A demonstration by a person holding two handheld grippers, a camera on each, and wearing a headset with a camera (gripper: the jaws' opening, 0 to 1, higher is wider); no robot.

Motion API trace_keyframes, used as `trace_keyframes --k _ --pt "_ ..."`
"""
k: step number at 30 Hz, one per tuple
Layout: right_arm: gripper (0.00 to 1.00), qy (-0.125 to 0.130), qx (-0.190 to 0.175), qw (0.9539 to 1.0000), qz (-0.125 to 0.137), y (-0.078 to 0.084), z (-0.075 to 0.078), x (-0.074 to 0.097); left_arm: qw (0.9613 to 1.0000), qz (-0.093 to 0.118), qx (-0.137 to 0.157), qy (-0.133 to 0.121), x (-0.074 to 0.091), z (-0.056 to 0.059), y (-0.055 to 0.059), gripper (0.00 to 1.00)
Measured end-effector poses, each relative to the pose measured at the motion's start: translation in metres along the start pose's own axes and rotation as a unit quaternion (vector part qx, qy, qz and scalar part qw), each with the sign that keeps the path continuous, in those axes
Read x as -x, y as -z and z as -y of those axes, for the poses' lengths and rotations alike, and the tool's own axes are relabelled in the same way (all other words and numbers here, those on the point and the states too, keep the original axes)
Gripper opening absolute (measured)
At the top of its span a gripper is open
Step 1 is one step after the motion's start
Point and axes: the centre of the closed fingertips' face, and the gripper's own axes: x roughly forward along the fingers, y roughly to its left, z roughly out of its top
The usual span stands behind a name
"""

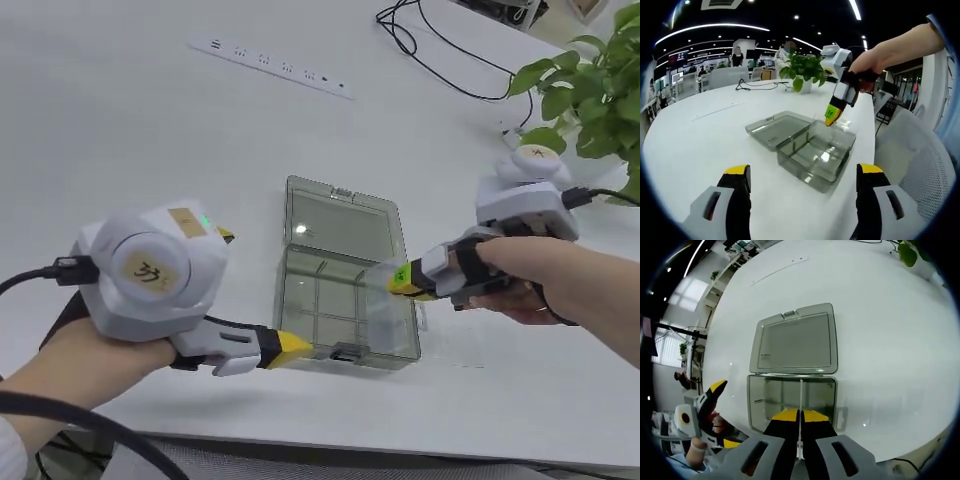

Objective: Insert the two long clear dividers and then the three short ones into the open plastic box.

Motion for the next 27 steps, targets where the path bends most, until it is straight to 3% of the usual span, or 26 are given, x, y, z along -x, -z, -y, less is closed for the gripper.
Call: trace_keyframes --k 4,21,27 --pt "0.02 0.003 0.002 1.0 -0.006 -0.002 0.004 -0.004 1.0 0.0 0.002 -0.001 0.001 -0.001 0.0 0.89" --pt "0.02 0.013 0.016 0.9997 -0.016 0.008 -0.007 -0.001 1.0 -0.004 0.005 -0.001 0.0 0.0 0.002 0.88" --pt "0.02 0.019 0.021 0.9994 -0.02 0.004 -0.007 -0.002 1.0 -0.003 0.007 -0.002 0.0 -0.002 0.002 0.88"
